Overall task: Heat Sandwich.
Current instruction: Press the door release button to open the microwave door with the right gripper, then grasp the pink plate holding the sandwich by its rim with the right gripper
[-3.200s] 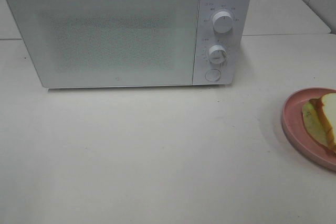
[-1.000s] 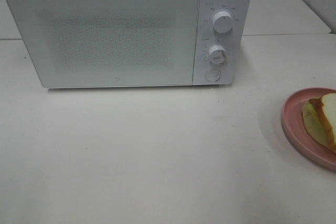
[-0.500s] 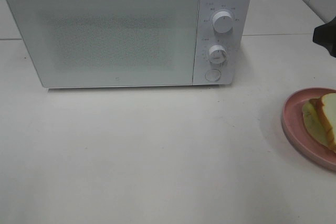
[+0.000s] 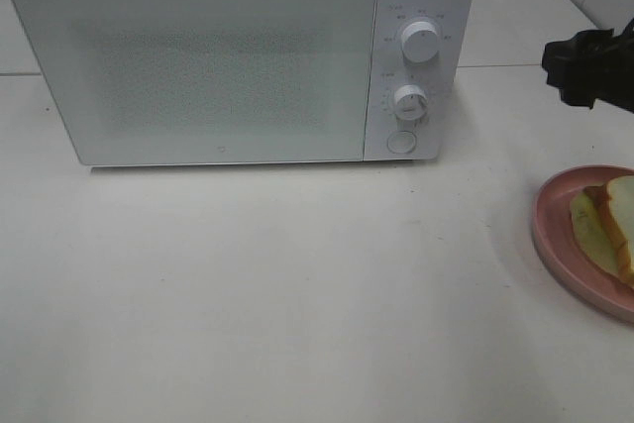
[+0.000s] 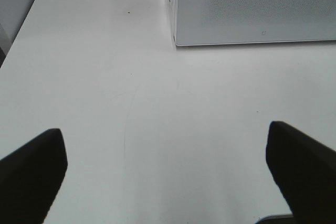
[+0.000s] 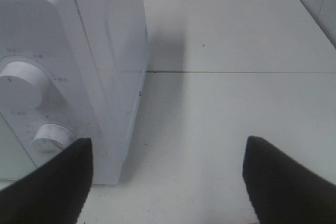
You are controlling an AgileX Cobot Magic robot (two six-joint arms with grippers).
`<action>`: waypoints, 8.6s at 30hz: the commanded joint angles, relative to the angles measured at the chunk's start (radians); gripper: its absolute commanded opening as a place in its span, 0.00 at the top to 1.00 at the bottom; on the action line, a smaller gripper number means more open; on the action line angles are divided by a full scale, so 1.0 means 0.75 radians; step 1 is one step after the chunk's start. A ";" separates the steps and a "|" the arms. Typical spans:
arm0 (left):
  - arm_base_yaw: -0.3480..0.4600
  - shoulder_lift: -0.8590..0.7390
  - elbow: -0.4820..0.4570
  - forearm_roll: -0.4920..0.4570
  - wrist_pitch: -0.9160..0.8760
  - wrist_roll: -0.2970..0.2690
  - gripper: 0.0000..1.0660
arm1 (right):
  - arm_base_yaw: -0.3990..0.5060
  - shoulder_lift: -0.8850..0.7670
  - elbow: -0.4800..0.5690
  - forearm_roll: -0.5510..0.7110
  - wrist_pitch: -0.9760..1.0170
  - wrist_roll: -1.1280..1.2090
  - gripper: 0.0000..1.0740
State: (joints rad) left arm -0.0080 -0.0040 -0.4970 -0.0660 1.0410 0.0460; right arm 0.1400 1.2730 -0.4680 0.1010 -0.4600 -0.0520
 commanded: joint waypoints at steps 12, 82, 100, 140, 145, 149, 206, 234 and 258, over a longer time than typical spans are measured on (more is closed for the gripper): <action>-0.004 -0.035 0.003 0.001 -0.005 -0.005 0.08 | 0.379 0.176 0.089 0.516 -0.463 -0.388 0.29; -0.004 -0.035 0.003 0.001 -0.005 -0.005 0.08 | 0.903 0.511 0.089 1.031 -0.763 1.539 0.68; -0.004 -0.035 0.003 0.001 -0.005 -0.005 0.08 | 0.875 0.568 0.045 0.988 -0.711 1.649 1.00; -0.004 -0.035 0.003 0.001 -0.005 -0.005 0.08 | 0.469 1.029 -0.439 0.551 -0.444 1.884 1.00; -0.004 -0.035 0.003 0.001 -0.005 -0.005 0.08 | 0.464 1.084 -0.505 0.544 -0.424 1.889 1.00; -0.004 -0.035 0.003 0.001 -0.005 -0.005 0.08 | 0.448 1.099 -0.527 0.547 -0.420 1.887 1.00; -0.004 -0.035 0.003 0.001 -0.005 -0.005 0.08 | 0.448 1.193 -0.768 0.575 -0.999 1.808 1.00; -0.004 -0.035 0.003 0.001 -0.005 -0.005 0.08 | 0.452 1.079 -0.600 0.525 -0.577 1.875 1.00; -0.004 -0.035 0.003 0.001 -0.005 -0.005 0.08 | 0.452 0.776 -0.524 0.459 0.257 1.529 0.99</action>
State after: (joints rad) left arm -0.0080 -0.0040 -0.4970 -0.0660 1.0410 0.0460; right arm 0.4820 1.8800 -0.8560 0.4580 -0.3220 1.1630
